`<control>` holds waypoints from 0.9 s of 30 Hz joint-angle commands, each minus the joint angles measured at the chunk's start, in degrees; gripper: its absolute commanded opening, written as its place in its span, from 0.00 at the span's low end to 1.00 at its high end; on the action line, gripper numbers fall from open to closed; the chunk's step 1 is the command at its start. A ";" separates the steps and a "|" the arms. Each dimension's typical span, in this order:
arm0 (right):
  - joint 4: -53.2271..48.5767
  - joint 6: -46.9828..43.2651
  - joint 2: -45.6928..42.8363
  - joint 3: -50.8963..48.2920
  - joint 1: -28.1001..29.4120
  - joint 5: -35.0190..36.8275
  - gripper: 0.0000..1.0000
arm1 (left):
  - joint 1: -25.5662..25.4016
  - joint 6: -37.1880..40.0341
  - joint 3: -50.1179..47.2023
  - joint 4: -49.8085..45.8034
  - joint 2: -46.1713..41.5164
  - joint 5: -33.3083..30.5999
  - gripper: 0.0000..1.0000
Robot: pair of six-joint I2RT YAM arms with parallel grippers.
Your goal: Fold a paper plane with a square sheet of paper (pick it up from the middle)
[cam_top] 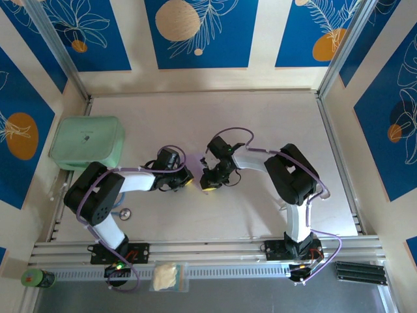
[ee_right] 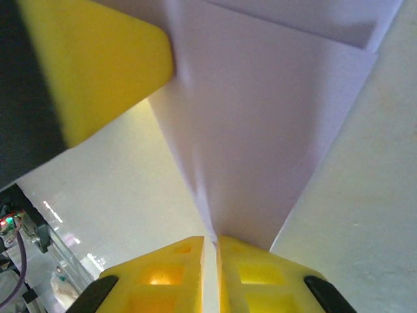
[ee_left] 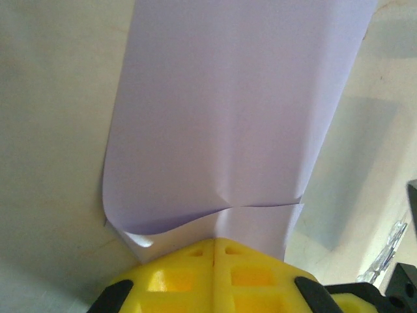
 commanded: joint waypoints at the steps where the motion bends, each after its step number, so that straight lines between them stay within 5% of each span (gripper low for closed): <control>1: -0.40 -1.13 -2.21 1.55 0.52 -1.06 0.14 | -0.08 0.80 -0.68 -6.26 1.91 -1.92 0.07; 12: -0.85 -0.56 3.32 3.54 2.02 -0.18 0.13 | -0.11 0.86 -0.48 -6.60 2.04 -1.73 0.07; 27: -2.63 -2.14 -0.10 -4.51 0.55 -1.68 0.11 | 0.28 0.45 -1.62 -7.36 2.30 -3.35 0.06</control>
